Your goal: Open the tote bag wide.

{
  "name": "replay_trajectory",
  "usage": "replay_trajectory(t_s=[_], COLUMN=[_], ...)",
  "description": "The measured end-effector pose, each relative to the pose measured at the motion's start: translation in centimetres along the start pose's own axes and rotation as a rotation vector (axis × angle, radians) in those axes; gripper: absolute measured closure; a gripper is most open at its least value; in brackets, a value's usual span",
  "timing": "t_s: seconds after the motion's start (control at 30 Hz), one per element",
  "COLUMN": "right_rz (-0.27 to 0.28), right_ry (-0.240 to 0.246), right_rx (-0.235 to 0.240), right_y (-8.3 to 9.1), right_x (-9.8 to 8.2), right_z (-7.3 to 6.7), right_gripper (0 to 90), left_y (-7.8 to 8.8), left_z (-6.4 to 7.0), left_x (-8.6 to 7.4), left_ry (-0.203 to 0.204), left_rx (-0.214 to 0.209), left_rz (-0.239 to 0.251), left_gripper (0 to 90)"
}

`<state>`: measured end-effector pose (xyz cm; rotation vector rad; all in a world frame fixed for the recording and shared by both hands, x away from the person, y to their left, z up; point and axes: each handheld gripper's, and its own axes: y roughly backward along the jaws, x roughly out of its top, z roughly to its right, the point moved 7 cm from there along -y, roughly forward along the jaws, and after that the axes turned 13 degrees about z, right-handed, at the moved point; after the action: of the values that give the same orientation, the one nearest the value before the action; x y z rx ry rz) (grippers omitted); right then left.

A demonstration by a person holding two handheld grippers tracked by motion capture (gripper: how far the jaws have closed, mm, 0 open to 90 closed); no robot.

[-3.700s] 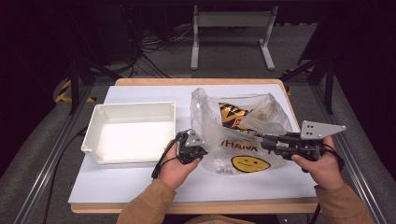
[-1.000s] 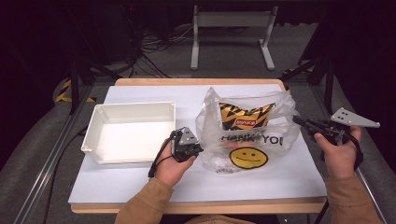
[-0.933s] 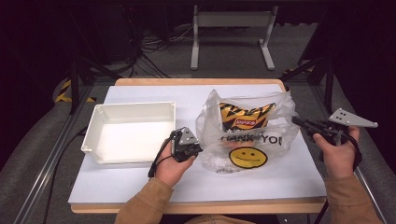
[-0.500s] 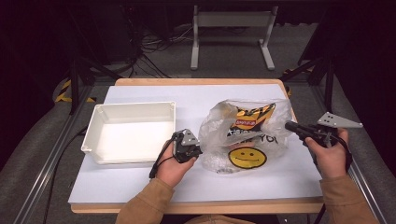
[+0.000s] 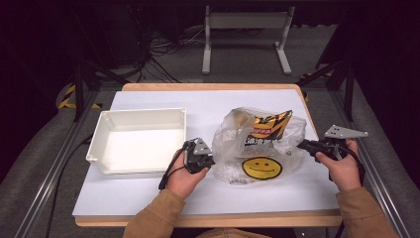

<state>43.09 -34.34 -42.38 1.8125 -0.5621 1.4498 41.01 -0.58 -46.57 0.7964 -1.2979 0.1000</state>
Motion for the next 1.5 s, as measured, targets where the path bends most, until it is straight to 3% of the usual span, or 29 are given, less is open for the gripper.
replay_trajectory(t_s=[0.17, 0.23, 0.4, 0.53, 0.57, 0.6, 0.8, 1.0, 1.23, 1.4, 1.5], right_rz=[-0.041, -0.030, 0.001, 0.020, 0.020, 0.037, 0.059, 0.103, 0.122, 0.135, 0.175], right_ry=[-0.012, -0.010, 0.019, 0.029, 0.029, 0.030, 0.050, 0.070, 0.095, 0.114, 0.132], right_rx=[0.003, 0.003, 0.002, 0.000, 0.000, 0.000, -0.004, -0.017, -0.010, -0.002, 0.015], right_y=[-0.1, 0.2, 0.9, 1.4, 1.4, 1.7, 2.8, 3.9, 4.2, 4.3, 4.3], right_x=[-0.8, -0.6, 0.3, 1.0, 1.0, 1.5, 2.7, 4.0, 4.5, 4.9, 5.7], right_z=[0.1, 0.1, -0.3, -0.7, -0.7, -0.9, -1.4, -1.6, -2.0, -2.3, -2.8], right_gripper=[78.9, 75.5, 61.1, 44.3, 44.3, 36.7, 23.1, 10.4, 6.1, 5.2, 5.2], left_y=[0.0, 0.1, 0.3, 1.1, 1.1, 1.5, 3.5, 4.1, 4.4, 4.1, 3.7], left_z=[0.0, 0.3, 1.1, 1.7, 1.7, 1.8, 2.8, 2.5, 2.4, 2.1, 1.5], left_x=[0.1, 0.4, 1.7, 3.0, 3.0, 3.4, 6.4, 8.2, 10.5, 11.2, 11.2], left_ry=[0.013, 0.026, -0.010, -0.035, -0.035, -0.041, -0.052, -0.056, -0.079, -0.065, -0.043], left_rx=[0.004, -0.010, -0.027, -0.016, -0.016, -0.015, -0.022, 0.004, 0.006, 0.012, 0.022], left_rz=[0.012, 0.035, 0.097, 0.132, 0.132, 0.145, 0.244, 0.303, 0.346, 0.358, 0.361], left_gripper=[79.6, 65.7, 24.7, 11.5, 10.0, 9.0, 6.7, 6.5, 5.9, 9.8, 13.3])
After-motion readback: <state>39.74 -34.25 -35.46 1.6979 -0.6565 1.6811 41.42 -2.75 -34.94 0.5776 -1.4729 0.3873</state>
